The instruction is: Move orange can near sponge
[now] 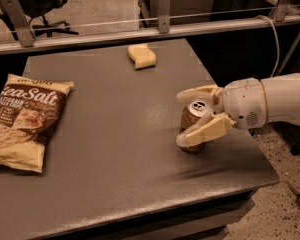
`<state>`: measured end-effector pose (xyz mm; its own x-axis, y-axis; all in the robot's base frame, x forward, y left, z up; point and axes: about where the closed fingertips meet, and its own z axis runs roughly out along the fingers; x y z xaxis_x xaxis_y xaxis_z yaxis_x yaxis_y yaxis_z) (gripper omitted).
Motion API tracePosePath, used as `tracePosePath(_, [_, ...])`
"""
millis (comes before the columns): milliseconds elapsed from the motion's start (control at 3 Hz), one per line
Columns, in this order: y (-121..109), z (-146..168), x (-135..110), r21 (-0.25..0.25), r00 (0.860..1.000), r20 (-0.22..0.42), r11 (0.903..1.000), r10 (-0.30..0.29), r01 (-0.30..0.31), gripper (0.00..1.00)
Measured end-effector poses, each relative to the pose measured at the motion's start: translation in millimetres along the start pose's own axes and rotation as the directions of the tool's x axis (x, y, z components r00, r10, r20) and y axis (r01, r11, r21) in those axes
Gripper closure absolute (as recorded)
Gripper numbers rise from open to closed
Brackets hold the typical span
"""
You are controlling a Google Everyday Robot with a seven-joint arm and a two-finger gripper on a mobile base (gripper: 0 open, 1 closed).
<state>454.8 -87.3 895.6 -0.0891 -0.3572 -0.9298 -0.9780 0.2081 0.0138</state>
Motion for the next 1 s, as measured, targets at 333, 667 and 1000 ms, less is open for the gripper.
tracePosePath(333, [-2,-3,-3,0.005,1.000,0.000,1.0000,-0.006,0.006,1.00])
tracePosePath(667, [-32,-34,-35,0.068,0.997,-0.003,0.9943,-0.082,0.082,1.00])
tracePosePath(1000, [-74,-78,-52,0.118,0.990,-0.054,0.9842,-0.126,0.132,1.00])
